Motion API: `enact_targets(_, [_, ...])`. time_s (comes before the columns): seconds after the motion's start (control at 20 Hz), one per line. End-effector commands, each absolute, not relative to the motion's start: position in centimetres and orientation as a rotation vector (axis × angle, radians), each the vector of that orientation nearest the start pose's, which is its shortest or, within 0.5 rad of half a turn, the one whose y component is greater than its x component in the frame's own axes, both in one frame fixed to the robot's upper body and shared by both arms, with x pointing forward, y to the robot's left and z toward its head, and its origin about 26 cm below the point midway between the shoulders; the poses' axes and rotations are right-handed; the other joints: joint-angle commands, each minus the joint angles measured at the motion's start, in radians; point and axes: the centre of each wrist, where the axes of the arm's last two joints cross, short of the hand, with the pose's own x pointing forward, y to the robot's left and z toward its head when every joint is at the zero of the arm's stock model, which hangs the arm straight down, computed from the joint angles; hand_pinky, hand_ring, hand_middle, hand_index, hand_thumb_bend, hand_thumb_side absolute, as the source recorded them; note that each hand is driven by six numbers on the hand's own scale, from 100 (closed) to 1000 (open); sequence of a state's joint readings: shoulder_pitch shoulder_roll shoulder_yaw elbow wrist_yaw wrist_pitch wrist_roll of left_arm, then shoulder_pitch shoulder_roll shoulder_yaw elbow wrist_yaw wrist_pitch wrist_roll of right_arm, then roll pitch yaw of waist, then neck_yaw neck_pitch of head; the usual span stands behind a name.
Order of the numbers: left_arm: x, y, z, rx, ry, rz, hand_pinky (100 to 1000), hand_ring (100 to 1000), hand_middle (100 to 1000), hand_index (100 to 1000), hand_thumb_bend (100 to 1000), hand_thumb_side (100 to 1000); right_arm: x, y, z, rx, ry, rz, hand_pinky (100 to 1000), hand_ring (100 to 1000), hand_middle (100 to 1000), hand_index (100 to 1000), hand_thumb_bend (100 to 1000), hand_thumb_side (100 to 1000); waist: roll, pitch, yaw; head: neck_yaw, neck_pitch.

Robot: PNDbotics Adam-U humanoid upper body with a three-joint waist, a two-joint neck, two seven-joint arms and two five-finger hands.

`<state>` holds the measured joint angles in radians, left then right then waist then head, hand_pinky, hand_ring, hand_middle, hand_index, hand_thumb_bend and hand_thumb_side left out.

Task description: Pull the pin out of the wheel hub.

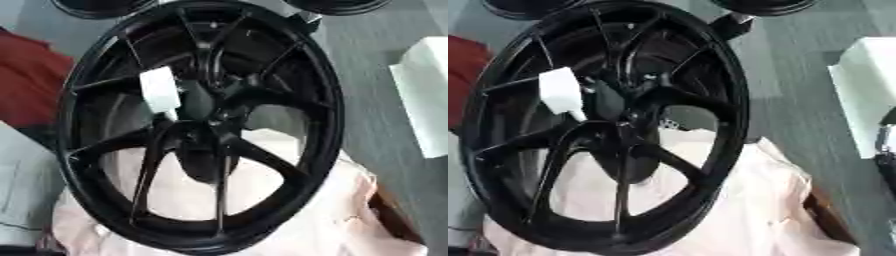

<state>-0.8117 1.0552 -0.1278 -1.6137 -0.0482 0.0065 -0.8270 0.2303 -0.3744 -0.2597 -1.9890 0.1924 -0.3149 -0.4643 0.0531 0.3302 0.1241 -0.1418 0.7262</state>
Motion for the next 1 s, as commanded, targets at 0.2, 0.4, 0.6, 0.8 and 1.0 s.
enact_targets(0.2, [33.7, 35.4, 39.7, 0.597, -1.553, -1.609, 802, 740, 699, 829, 100, 827, 20.5, -38.1, 10.3, -0.961, -2.145, 0.008, 769, 802, 700, 839, 100, 585, -0.003, -0.027, 0.0, 0.007, -0.011])
enact_targets(0.4, [33.8, 35.0, 39.6, 0.583, -1.557, -1.625, 802, 741, 699, 828, 100, 830, 20.5, -38.0, 10.2, -0.954, -2.14, 0.015, 770, 803, 700, 840, 100, 587, -0.004, -0.029, 0.0, 0.008, -0.01])
enact_targets(0.6, [33.6, 33.7, 40.0, 0.569, -1.564, -1.689, 804, 743, 701, 828, 100, 839, 20.5, -38.0, 10.2, -0.952, -2.138, 0.02, 770, 803, 700, 839, 100, 584, -0.005, -0.031, 0.0, 0.005, -0.01])
enact_targets(0.8, [33.0, 30.8, 40.4, 0.546, -1.572, -1.823, 805, 747, 705, 826, 100, 856, 20.5, -37.9, 10.2, -0.946, -2.138, 0.021, 770, 803, 701, 840, 100, 584, -0.007, -0.031, -0.002, 0.006, -0.009])
enact_targets(1.0, [32.1, 27.5, 40.7, 0.526, -1.594, -1.935, 799, 748, 705, 820, 100, 842, 20.6, -37.9, 10.2, -0.939, -2.135, 0.026, 770, 803, 701, 840, 100, 583, -0.007, -0.032, -0.003, 0.009, -0.007])
